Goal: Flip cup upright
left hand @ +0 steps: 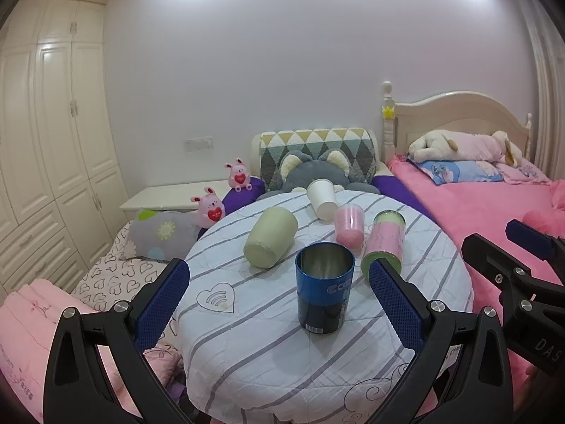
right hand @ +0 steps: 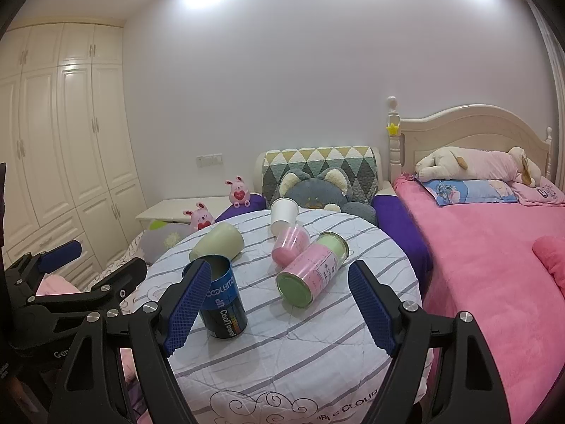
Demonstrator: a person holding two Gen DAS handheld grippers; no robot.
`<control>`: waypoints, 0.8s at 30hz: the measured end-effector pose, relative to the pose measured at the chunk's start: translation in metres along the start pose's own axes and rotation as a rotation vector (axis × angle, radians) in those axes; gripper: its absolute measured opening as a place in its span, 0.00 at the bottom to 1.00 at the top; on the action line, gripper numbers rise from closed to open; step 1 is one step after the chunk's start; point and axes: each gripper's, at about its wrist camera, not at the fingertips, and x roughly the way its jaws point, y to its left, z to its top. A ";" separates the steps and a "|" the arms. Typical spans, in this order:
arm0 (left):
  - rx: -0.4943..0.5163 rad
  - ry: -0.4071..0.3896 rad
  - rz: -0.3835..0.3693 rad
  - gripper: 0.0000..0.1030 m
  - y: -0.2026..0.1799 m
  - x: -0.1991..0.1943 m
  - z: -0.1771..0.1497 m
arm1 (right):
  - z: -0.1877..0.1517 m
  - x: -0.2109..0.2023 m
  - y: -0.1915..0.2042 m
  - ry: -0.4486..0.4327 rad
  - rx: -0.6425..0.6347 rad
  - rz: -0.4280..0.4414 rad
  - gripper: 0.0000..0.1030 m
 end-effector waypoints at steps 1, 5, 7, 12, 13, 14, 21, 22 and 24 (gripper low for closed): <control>-0.001 0.001 0.000 1.00 0.001 0.000 -0.001 | -0.001 0.001 0.000 0.002 0.000 0.000 0.79; 0.000 -0.001 0.001 1.00 0.000 0.000 0.000 | -0.002 0.003 0.000 0.009 0.000 0.000 0.79; 0.001 0.001 0.001 1.00 0.000 0.001 -0.001 | -0.002 0.003 0.001 0.012 0.000 -0.001 0.79; 0.005 0.010 0.001 1.00 0.001 0.004 -0.007 | -0.002 0.006 -0.001 0.021 0.001 0.000 0.79; 0.005 0.012 0.002 1.00 0.002 0.004 -0.008 | -0.002 0.006 -0.001 0.023 0.001 0.001 0.79; 0.006 0.013 0.002 1.00 0.002 0.005 -0.009 | -0.002 0.007 -0.002 0.025 0.001 0.001 0.79; 0.008 0.016 0.003 1.00 0.002 0.007 -0.009 | -0.003 0.009 -0.003 0.036 0.001 0.002 0.79; 0.008 0.018 0.004 1.00 0.002 0.007 -0.010 | -0.003 0.009 -0.003 0.038 0.001 0.002 0.79; 0.008 0.021 0.005 1.00 0.003 0.009 -0.011 | -0.004 0.010 -0.003 0.042 0.000 0.002 0.79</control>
